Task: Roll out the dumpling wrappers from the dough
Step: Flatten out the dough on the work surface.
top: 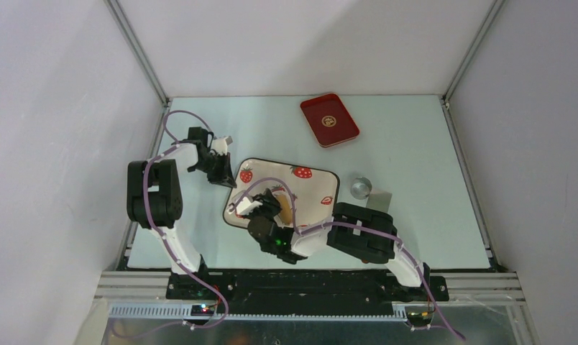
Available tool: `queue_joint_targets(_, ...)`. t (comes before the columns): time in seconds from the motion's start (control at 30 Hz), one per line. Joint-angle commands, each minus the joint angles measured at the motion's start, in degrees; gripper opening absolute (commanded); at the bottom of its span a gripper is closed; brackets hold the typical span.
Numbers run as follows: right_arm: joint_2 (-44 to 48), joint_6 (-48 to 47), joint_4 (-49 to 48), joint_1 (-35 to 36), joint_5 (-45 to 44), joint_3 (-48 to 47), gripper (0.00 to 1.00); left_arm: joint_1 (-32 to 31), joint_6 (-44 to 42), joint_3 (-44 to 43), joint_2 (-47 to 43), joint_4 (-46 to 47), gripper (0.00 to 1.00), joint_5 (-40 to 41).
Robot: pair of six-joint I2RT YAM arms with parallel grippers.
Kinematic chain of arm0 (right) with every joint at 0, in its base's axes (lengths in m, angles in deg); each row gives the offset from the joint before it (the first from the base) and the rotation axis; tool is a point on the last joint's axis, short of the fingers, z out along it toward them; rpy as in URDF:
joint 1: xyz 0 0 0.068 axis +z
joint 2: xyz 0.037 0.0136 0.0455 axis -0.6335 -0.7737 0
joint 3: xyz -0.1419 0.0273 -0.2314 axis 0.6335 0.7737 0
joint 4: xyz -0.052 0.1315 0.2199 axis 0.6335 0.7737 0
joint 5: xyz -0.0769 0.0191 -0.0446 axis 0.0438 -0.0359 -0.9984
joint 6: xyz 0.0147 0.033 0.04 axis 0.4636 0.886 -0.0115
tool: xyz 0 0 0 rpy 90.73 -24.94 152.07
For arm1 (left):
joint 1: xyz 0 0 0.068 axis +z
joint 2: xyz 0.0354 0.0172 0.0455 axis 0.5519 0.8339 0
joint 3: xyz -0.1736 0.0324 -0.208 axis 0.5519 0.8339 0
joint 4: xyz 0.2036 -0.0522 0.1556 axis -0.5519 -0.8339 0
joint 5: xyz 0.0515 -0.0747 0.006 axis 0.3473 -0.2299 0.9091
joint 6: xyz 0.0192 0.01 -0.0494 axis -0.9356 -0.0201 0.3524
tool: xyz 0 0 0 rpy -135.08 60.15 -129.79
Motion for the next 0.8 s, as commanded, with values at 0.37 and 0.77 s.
queue_joint_targets(0.37,-4.1,-6.6,-19.9,4.7,11.4,4.9,0.0,-0.3,-0.7,-0.4,-1.1,1.1,0.0,-0.9)
queue_joint_targets(0.77,-3.3,-7.7,-22.5,6.3,13.9,6.8,0.0,-0.3,-0.8,-0.3,-1.4,1.1,0.0,-0.9)
